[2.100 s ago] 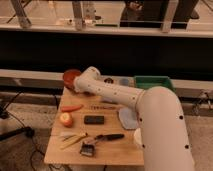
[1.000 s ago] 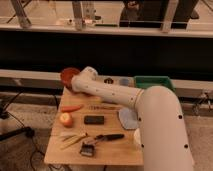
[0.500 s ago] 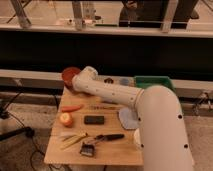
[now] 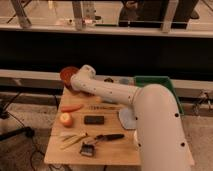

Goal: Stack bowls into tray

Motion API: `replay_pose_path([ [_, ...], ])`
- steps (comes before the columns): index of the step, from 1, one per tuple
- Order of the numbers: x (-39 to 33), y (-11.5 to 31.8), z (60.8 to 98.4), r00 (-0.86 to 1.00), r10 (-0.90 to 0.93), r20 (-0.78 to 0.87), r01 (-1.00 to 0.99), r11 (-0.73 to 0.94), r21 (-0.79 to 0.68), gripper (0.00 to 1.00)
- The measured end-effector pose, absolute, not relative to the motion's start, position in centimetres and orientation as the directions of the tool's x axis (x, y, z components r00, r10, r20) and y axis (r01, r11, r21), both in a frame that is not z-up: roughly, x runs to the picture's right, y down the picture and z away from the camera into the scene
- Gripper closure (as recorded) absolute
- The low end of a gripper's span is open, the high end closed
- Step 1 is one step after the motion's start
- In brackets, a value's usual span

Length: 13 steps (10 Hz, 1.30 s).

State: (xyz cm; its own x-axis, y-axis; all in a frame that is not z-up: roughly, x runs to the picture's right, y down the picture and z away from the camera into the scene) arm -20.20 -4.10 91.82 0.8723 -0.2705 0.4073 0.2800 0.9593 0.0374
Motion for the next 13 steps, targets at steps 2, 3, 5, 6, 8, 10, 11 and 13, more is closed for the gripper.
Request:
replay_pose_path([
  [2, -20.5, -4.3, 91.7, 0.879, -0.267, 0.396, 0.272, 0.961, 0.046, 0.34],
  [3, -20.6, -4.4, 91.7, 0.881, -0.266, 0.391, 0.268, 0.962, 0.05, 0.25],
  [5, -21.2, -4.6, 91.7, 0.885, -0.264, 0.384, 0.261, 0.963, 0.061, 0.2],
  [6, -21.6, -4.6, 91.7, 0.886, -0.265, 0.382, 0.261, 0.963, 0.063, 0.2],
  [8, -22.3, -4.5, 91.8, 0.889, -0.261, 0.376, 0.257, 0.964, 0.063, 0.2],
  [10, -22.6, -4.6, 91.9, 0.892, -0.256, 0.372, 0.25, 0.966, 0.064, 0.2],
  [11, -22.6, -4.7, 91.6, 0.893, -0.245, 0.377, 0.24, 0.969, 0.06, 0.2],
  [13, -21.4, -5.5, 90.5, 0.886, -0.227, 0.404, 0.225, 0.973, 0.054, 0.2],
])
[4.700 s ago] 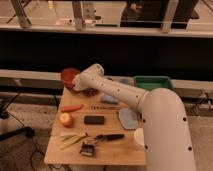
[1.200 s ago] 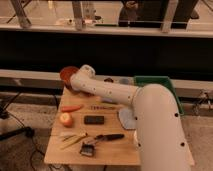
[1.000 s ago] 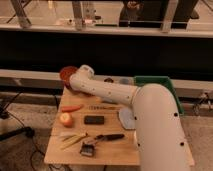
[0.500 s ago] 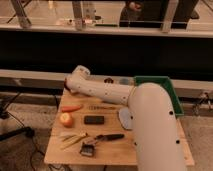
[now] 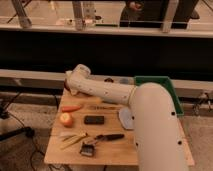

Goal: Stack bowls into tray

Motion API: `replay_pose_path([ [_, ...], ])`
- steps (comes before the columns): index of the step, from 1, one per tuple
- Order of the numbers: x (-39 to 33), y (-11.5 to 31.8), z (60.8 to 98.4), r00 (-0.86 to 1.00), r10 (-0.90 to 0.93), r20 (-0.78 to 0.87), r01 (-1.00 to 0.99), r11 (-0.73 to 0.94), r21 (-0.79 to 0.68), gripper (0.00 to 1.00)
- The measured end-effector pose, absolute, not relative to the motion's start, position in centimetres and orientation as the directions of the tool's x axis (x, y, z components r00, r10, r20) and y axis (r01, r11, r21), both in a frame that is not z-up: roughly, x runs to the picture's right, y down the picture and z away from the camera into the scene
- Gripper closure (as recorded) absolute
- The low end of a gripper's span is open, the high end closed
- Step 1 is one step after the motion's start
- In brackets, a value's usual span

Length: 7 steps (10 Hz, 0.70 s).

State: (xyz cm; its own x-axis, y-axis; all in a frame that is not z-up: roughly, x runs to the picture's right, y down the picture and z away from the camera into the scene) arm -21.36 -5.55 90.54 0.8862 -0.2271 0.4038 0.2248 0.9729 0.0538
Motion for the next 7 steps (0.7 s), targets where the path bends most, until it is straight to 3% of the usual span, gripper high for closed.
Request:
replay_pose_path([
  [7, -20.3, -3.1, 91.0, 0.881, -0.164, 0.445, 0.19, 0.982, -0.015, 0.2],
])
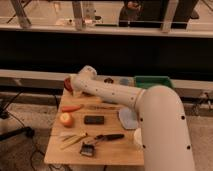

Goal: Stack bowls into tray

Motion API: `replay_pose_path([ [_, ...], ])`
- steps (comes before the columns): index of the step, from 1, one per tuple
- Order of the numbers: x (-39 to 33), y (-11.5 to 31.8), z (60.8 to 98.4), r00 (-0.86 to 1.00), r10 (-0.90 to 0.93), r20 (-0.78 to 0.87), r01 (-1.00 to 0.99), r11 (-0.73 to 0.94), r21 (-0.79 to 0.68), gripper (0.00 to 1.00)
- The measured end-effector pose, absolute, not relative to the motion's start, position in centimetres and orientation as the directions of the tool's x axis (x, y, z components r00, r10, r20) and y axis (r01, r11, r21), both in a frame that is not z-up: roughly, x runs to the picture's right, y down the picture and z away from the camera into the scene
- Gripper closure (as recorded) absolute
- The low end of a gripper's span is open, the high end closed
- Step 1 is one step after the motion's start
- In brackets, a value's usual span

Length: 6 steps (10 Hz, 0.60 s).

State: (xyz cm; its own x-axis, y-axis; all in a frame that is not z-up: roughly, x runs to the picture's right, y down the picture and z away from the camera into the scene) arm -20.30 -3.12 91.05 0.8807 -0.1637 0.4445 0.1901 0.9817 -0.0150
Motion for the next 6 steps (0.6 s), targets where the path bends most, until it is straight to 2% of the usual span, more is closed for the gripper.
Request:
replay_pose_path([
  [6, -22.1, -2.4, 92.8, 0.877, -0.144, 0.458, 0.188, 0.981, -0.052, 0.2],
])
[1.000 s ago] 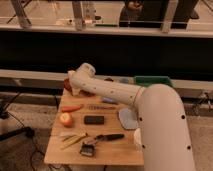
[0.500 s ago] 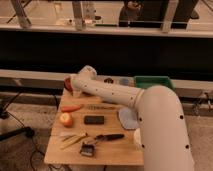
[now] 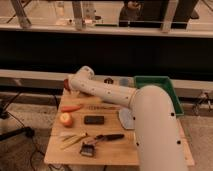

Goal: Stack bowls into tray

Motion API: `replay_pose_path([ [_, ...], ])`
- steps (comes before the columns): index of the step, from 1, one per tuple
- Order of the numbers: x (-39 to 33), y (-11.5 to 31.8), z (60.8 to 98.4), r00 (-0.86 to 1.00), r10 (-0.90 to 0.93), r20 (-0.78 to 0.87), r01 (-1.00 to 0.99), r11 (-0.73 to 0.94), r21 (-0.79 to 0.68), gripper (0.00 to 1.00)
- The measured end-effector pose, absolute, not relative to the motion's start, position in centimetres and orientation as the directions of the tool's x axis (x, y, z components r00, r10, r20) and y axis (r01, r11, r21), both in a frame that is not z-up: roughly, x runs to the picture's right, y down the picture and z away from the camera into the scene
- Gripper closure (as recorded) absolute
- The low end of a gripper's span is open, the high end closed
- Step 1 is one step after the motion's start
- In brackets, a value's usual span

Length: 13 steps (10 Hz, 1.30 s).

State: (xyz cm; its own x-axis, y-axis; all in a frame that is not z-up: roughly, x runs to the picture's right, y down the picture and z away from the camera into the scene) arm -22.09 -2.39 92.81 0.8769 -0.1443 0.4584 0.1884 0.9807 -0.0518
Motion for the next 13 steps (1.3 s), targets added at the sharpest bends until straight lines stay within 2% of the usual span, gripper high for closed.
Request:
replay_pose_path([
  [6, -22.1, -0.5, 95.8, 0.885, -0.116, 0.45, 0.189, 0.974, -0.121, 0.2],
  [7, -22.0, -0.2, 96.3, 0.884, -0.11, 0.454, 0.188, 0.973, -0.132, 0.24],
  [10, -22.3, -0.1, 96.5, 0.873, -0.102, 0.477, 0.189, 0.972, -0.139, 0.51],
  [11, -22.5, -0.3, 96.2, 0.866, -0.098, 0.49, 0.188, 0.972, -0.138, 0.66],
  [13, -22.5, -0.4, 96.0, 0.861, -0.096, 0.5, 0.187, 0.973, -0.136, 0.82],
])
